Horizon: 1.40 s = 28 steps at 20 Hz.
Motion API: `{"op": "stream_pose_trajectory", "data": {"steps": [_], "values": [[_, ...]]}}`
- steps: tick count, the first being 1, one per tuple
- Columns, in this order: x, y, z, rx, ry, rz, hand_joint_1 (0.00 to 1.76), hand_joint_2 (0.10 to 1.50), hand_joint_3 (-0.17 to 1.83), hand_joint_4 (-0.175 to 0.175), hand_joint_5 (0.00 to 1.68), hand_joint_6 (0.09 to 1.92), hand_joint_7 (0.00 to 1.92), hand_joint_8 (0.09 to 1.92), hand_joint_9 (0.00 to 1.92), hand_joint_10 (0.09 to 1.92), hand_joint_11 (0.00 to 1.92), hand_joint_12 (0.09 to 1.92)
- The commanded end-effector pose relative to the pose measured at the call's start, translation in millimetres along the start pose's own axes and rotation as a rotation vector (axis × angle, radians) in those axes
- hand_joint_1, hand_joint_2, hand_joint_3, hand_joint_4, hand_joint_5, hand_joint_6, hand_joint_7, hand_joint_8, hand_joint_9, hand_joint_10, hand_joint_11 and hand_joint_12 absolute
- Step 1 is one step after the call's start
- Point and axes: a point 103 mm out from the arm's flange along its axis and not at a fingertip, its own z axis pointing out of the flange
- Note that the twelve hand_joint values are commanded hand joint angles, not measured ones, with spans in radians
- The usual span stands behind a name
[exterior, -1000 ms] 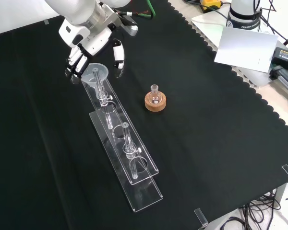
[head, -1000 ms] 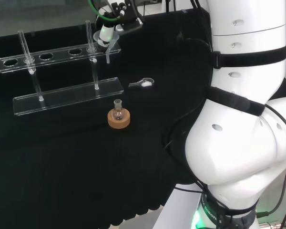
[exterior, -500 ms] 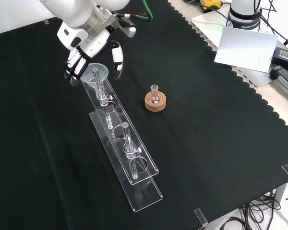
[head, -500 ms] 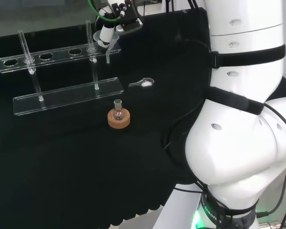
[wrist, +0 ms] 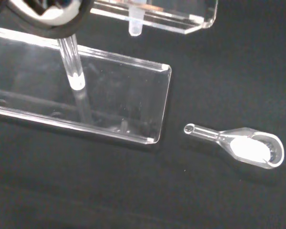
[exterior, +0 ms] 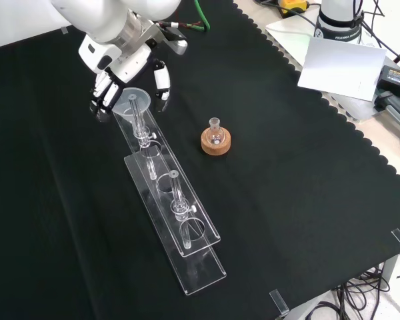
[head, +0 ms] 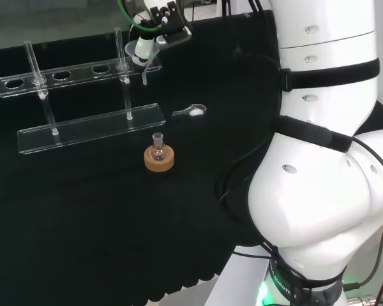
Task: Pick up the funnel from the transparent funnel stand.
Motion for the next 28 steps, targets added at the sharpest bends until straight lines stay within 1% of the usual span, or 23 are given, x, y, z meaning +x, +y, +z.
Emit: {"op": "stream_pose_trajectory", "data": {"steps": [1,4,6,8,11,13,20,25,28], "values": [[-0.6,2.5,0.6,-0.040,-0.029,0.016,0.81,0.62,0.52,0.036,0.34,0.09,0.07,0.65,0.42,0.73,0.53,1.39],[0.9,-0.7,-2.2,-0.091,-0.062,0.030,0.82,0.66,0.54,0.019,0.44,0.09,0.21,0.65,0.57,0.63,0.56,1.36],[1.3,-4.4,-6.9,-0.122,-0.080,0.037,0.83,0.68,0.55,0.013,0.50,0.09,0.28,0.65,0.63,0.59,0.59,1.33],[0.4,-9.0,-13.2,-0.145,-0.090,0.040,0.85,0.71,0.56,0.012,0.57,0.09,0.32,0.65,0.68,0.57,0.62,1.31],[-2.4,-19.2,-26.7,-0.167,-0.097,0.046,0.86,0.73,0.56,0.014,0.63,0.11,0.36,0.65,0.71,0.55,0.63,1.29],[-3.9,-28.6,-37.1,-0.176,-0.099,0.041,0.87,0.73,0.56,0.015,0.66,0.12,0.37,0.65,0.71,0.55,0.64,1.29],[-4.0,-69.5,-65.7,-0.173,-0.118,0.078,0.87,0.74,0.56,0.020,0.69,0.16,0.39,0.65,0.73,0.53,0.65,1.27],[-3.0,-106.3,-74.3,-0.193,-0.125,0.098,0.87,0.75,0.56,0.019,0.68,0.17,0.40,0.65,0.74,0.52,0.65,1.27],[-2.5,-127.5,-75.3,-0.198,-0.126,0.120,0.86,0.75,0.56,0.018,0.67,0.17,0.40,0.65,0.74,0.52,0.65,1.27]]}}
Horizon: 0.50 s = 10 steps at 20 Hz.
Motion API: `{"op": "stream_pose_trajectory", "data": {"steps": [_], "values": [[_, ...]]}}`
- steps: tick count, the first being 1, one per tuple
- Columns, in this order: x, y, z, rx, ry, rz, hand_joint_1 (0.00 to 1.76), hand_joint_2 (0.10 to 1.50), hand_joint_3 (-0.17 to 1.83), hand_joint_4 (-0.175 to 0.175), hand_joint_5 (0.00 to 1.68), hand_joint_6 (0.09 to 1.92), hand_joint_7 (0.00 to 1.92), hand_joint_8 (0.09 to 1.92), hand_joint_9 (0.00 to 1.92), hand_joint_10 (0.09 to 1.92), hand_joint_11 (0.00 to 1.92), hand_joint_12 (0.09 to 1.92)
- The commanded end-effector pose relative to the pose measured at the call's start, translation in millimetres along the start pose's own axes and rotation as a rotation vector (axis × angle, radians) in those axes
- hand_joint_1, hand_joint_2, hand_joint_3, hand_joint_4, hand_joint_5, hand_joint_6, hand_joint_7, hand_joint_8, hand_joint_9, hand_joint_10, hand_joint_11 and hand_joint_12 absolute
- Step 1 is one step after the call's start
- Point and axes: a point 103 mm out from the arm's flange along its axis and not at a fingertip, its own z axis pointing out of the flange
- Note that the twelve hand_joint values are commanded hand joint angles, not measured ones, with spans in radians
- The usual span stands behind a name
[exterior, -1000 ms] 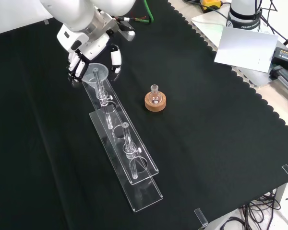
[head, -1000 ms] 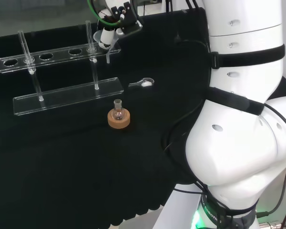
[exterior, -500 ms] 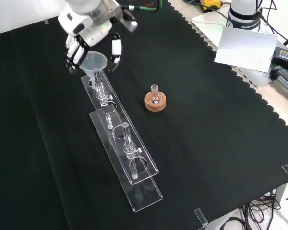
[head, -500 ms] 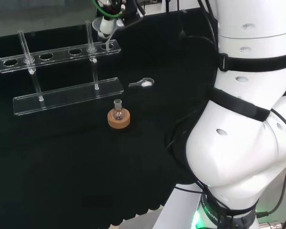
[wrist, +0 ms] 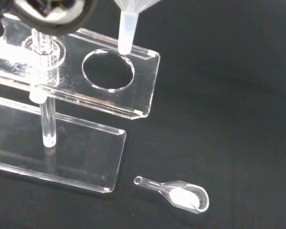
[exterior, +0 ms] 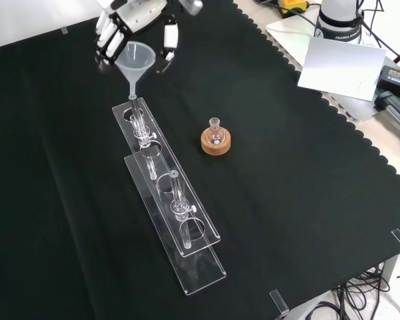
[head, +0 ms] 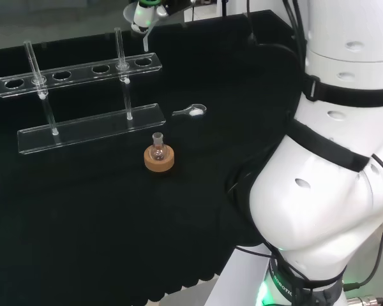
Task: Pick up the funnel from the transparent funnel stand.
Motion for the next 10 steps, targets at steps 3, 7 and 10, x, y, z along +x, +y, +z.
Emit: {"op": "stream_pose_trajectory", "data": {"steps": [3,7,10], "values": [[-2.0,-65.0,-12.2,0.004,-0.019,0.058,0.86,0.75,0.56,0.017,0.67,0.18,0.41,0.65,0.75,0.52,0.65,1.27],[-4.0,-76.2,-9.1,0.015,-0.011,0.062,0.86,0.75,0.56,0.017,0.66,0.21,0.41,0.65,0.76,0.50,0.65,1.26],[2.6,-102.6,-1.6,0.004,-0.016,0.081,0.86,0.75,0.56,0.017,0.65,0.23,0.42,0.65,0.77,0.50,0.65,1.26]]}}
